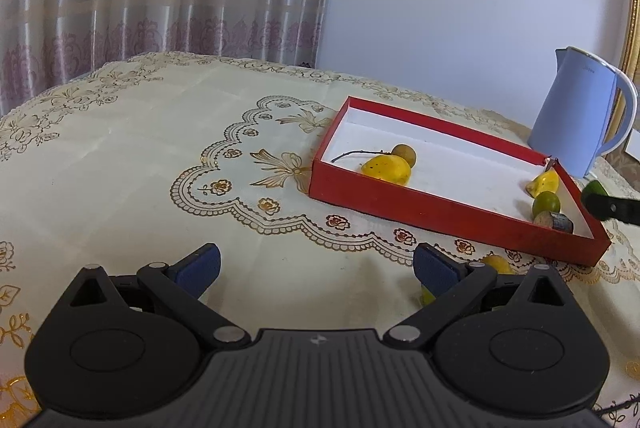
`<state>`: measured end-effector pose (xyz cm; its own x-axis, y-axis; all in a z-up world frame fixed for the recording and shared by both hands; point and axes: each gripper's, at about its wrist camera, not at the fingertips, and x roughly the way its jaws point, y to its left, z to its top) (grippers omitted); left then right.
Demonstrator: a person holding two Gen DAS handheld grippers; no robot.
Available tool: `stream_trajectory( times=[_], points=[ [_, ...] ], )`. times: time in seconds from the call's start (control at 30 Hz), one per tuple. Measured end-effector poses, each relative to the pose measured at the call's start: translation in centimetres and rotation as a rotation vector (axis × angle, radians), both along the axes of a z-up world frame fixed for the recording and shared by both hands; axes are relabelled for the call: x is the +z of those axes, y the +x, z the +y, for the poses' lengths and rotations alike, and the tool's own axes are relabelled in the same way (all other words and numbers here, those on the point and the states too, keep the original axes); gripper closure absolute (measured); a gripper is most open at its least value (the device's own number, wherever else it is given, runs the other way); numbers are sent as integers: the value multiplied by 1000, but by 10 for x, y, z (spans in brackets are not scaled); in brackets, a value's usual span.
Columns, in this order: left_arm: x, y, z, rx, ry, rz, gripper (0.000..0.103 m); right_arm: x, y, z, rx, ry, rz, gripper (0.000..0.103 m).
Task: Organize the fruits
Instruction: 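Carry the green cucumber piece into the tray and open the right gripper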
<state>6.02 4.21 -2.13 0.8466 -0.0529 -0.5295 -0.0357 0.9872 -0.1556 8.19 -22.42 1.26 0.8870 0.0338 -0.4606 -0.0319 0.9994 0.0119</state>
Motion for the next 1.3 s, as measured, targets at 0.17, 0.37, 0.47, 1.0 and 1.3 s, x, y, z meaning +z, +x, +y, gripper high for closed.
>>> stream_trajectory(
  times=[0.17, 0.37, 0.47, 1.0, 1.3],
  points=[
    [0, 2, 3, 0, -19, 15, 0, -4, 15, -1, -23, -21, 17, 75],
    [0, 3, 2, 0, -15, 14, 0, -8, 29, -4, -38, -19, 32, 76],
    [0, 2, 2, 1, -17, 15, 0, -11, 34, -4, -42, -22, 40, 76],
    [-1, 3, 2, 1, -17, 16, 0, -13, 35, -8, -64, -9, 35, 74],
    [-1, 3, 2, 5, -12, 12, 0, 1, -26, 12, -73, -72, -78, 9]
  ],
)
